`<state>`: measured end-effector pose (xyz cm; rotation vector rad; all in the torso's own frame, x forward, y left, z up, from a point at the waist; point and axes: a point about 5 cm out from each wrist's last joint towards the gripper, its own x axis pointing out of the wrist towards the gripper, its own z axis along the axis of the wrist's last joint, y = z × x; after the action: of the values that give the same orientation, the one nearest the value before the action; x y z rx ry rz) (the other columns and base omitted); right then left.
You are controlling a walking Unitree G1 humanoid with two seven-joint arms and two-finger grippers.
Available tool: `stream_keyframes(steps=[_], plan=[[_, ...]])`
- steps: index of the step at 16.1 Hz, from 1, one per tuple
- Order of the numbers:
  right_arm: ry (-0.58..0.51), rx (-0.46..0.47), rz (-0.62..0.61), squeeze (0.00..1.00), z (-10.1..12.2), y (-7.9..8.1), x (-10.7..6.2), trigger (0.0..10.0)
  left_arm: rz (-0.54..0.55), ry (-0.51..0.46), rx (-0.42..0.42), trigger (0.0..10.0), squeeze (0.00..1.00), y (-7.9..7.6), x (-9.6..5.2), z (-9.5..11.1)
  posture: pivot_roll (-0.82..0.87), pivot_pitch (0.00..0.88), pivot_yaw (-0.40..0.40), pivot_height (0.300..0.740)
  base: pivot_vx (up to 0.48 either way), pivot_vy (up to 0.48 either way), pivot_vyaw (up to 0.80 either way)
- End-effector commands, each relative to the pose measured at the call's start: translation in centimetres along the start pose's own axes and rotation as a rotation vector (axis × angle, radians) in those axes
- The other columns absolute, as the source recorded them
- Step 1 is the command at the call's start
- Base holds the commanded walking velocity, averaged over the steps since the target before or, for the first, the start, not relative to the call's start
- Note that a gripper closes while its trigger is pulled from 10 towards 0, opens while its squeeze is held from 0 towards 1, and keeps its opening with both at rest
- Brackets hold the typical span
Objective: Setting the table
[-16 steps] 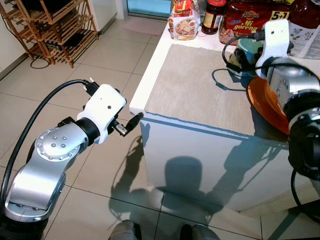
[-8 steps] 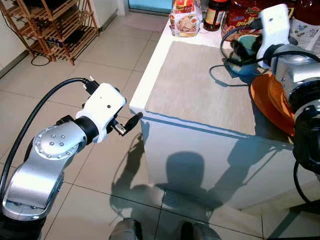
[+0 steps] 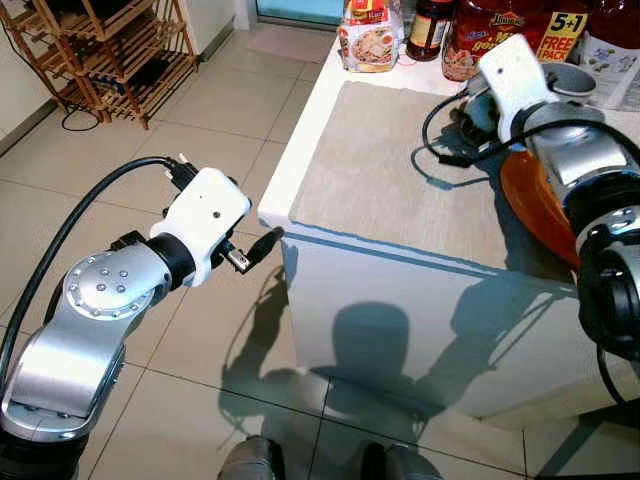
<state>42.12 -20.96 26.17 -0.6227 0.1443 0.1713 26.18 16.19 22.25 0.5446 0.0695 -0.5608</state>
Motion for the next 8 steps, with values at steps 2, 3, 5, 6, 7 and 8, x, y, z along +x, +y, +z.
stream_keyframes(steps=[2, 3, 5, 6, 7, 8], plan=[[0.023, -0.021, 0.035, 0.0, -0.9, 0.6, 0.0, 10.0, -0.027, 0.011, 0.018, 10.0, 0.0, -0.3, -0.2, 0.0, 0.15, 0.14, -0.012, 0.74, 0.0, 0.0, 0.0], [0.03, -0.028, 0.042, 0.0, -1.1, 0.7, 0.0, 5.0, -0.029, 0.012, 0.019, 10.0, 0.0, -0.3, -0.3, 0.0, 0.15, 0.141, -0.013, 0.74, 0.0, 0.0, 0.0], [0.034, -0.031, 0.042, 0.0, -1.1, 0.6, 0.0, 0.0, -0.057, 0.002, 0.019, 10.0, 0.0, -0.5, -0.3, 0.1, 0.14, 0.139, -0.011, 0.74, 0.0, 0.0, 0.0], [0.035, -0.033, 0.04, 0.0, -1.2, 0.6, 0.0, 0.0, -0.069, -0.006, 0.017, 10.0, 0.0, -0.7, -0.3, 0.2, 0.14, 0.139, -0.01, 0.74, 0.0, 0.0, 0.0], [0.038, -0.035, 0.038, 0.0, -1.2, 0.5, 0.0, 0.0, -0.122, -0.048, 0.004, 10.0, 0.0, -1.2, -0.4, 0.7, 0.14, 0.137, -0.01, 0.74, 0.0, 0.0, 0.0], [0.039, -0.035, 0.04, 0.0, -1.2, 0.5, 0.0, 0.0, -0.153, -0.081, -0.009, 10.0, 0.0, -1.4, -0.6, 1.2, 0.14, 0.136, -0.011, 0.74, 0.0, 0.0, 0.0]])
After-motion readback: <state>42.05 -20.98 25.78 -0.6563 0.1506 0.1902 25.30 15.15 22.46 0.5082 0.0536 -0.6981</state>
